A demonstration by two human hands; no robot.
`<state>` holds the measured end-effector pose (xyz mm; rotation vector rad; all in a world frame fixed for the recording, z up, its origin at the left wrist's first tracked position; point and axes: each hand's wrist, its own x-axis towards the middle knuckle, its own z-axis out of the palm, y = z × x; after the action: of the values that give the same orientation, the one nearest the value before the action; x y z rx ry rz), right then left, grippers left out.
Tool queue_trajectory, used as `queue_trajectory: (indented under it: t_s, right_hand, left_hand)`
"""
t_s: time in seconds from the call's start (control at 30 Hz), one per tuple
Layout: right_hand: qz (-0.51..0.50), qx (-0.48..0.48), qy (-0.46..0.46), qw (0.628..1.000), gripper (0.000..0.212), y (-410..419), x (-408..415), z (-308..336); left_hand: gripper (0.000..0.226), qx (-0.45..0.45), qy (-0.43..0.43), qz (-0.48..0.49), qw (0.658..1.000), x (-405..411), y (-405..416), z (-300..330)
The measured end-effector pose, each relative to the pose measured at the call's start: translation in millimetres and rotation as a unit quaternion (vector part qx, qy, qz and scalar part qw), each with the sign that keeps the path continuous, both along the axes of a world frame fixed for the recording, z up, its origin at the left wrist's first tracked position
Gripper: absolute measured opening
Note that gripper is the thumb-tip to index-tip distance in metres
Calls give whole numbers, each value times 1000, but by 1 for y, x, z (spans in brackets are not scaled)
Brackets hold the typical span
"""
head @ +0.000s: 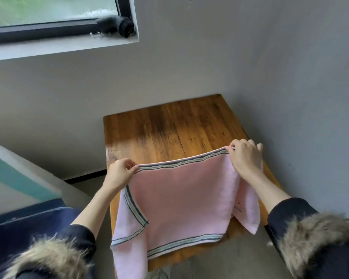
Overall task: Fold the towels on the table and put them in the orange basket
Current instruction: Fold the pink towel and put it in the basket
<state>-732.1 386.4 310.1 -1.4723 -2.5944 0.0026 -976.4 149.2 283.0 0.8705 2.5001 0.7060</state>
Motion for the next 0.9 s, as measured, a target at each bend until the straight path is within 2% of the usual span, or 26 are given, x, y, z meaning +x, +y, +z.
queue_trajectory:
  t_s: [0.23, 0.37, 0.5, 0.6, 0.7, 0.9]
  right_hand:
    - [15, -28, 15, 999, 28, 67, -46, -49]
    - [33, -95, 36, 994, 36, 71, -54, -90]
    - [85, -173, 9, 981, 42, 41, -60, -135]
    - [113, -207, -30, 971, 48, 3, -71, -163]
    - [137, -219, -58, 964, 50, -42, -85, -187]
    - [131, -202, -69, 968, 58, -110, -118, -215]
  left_hand:
    - [13, 13, 15, 56, 998, -35, 77, -46]
    - [34, -2, -13, 22, 1000, -34, 83, -80]
    - [39, -86, -61, -48, 993, -15, 53, -113]
    - [46, -121, -13, -119, 985, -1, 28, -125]
    - [51, -100, 43, -167, 980, 11, 8, -134]
    - [27, -44, 95, -215, 971, -11, -19, -155]
